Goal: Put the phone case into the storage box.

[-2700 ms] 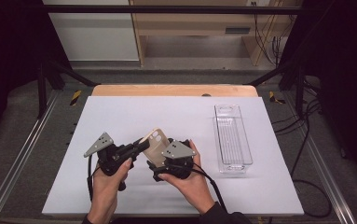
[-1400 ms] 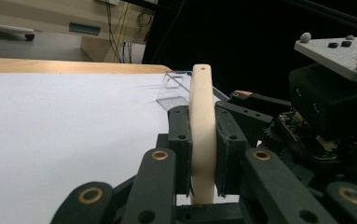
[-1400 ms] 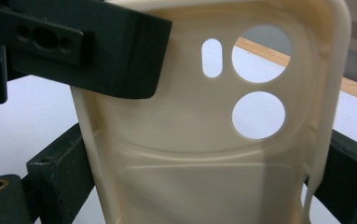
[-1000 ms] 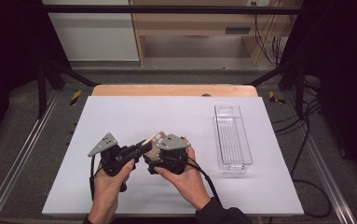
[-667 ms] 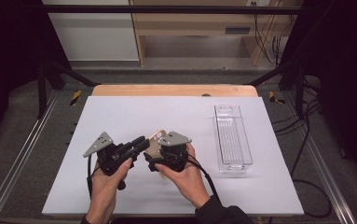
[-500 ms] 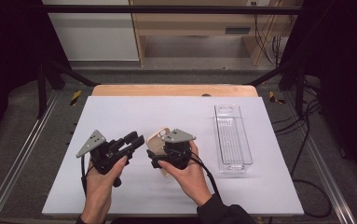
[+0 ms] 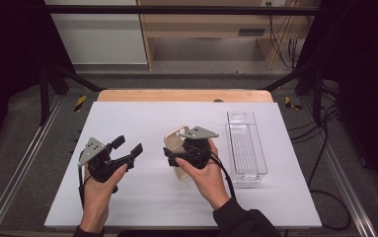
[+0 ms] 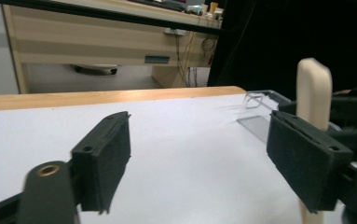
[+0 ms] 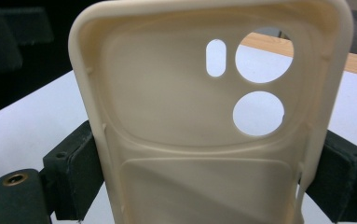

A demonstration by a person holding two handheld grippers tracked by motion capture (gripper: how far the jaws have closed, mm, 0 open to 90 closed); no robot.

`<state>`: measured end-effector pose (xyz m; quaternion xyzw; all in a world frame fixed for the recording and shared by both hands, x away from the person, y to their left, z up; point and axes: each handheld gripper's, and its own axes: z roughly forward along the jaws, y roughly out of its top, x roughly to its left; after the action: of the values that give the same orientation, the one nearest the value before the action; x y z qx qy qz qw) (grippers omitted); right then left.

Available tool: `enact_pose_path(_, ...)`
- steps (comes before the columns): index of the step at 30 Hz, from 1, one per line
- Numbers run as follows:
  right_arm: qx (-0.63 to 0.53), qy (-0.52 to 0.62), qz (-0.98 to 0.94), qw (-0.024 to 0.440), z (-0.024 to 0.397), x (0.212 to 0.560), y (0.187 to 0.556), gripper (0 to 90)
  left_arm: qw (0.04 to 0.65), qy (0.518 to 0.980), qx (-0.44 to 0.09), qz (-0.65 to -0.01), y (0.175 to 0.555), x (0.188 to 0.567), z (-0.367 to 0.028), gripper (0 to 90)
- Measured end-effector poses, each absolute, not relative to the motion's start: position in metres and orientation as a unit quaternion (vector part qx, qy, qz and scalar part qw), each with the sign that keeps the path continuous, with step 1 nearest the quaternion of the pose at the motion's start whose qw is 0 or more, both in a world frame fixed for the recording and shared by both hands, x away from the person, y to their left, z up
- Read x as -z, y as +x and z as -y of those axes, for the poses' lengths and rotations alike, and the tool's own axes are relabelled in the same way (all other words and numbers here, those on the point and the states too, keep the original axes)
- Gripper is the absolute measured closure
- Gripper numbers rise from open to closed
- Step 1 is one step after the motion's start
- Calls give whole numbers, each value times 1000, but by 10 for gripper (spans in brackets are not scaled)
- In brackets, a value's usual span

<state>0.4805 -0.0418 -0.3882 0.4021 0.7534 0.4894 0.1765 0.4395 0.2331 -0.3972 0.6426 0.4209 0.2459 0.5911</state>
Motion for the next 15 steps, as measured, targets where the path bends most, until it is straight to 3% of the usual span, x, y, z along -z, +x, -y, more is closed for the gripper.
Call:
enact_pose_path(8,-491,417,-744,178,54,382,488,120,560,669,-265,-411,436,414,-239,108)
enact_pose_path(15,-495,425,-738,174,61,372,496,120,552,668,-279,-413,430,426,-256,85)
